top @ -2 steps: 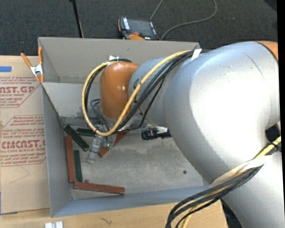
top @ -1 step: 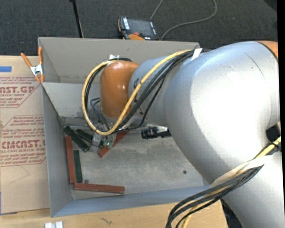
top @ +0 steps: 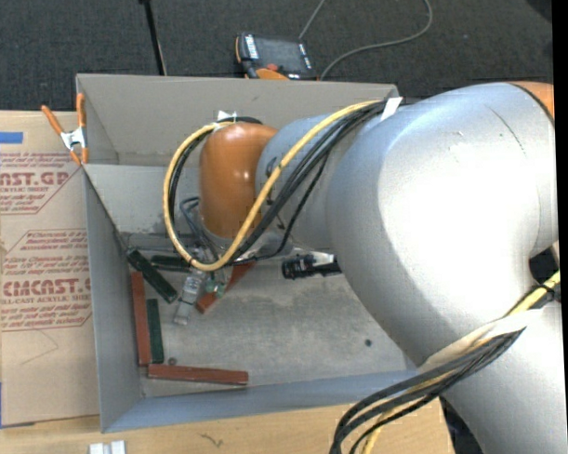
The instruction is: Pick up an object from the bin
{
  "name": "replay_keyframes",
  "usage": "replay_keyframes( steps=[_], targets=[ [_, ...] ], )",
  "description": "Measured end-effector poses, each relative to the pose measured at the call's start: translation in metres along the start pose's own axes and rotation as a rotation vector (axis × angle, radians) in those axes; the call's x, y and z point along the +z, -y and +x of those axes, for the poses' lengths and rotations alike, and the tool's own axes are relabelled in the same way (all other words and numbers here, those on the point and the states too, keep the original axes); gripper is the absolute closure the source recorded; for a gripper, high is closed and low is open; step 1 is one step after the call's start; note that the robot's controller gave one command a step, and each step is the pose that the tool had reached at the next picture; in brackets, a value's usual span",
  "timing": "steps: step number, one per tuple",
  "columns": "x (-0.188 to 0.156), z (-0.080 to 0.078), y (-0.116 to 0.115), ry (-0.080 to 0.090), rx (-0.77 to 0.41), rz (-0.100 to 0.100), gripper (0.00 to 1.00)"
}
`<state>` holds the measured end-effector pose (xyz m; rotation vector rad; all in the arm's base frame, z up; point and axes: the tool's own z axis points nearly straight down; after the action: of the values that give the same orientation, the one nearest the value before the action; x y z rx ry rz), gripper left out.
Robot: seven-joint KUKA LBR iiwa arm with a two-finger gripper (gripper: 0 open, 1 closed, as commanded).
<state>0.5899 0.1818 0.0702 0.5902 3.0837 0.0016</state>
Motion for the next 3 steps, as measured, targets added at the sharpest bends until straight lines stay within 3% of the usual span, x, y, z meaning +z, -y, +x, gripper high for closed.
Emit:
replay_keyframes(
  steps=[1,2,3],
  targets=[
    [-0.002,-0.002,-0.001,0.005,0.001,-0.003,1.00],
    [0.000,0.000,0.000,0.000,0.000,0.000,0.00],
    [-0.006,0.001,-0.014,0.001,-0.002,0.000,0.00]
  ],
)
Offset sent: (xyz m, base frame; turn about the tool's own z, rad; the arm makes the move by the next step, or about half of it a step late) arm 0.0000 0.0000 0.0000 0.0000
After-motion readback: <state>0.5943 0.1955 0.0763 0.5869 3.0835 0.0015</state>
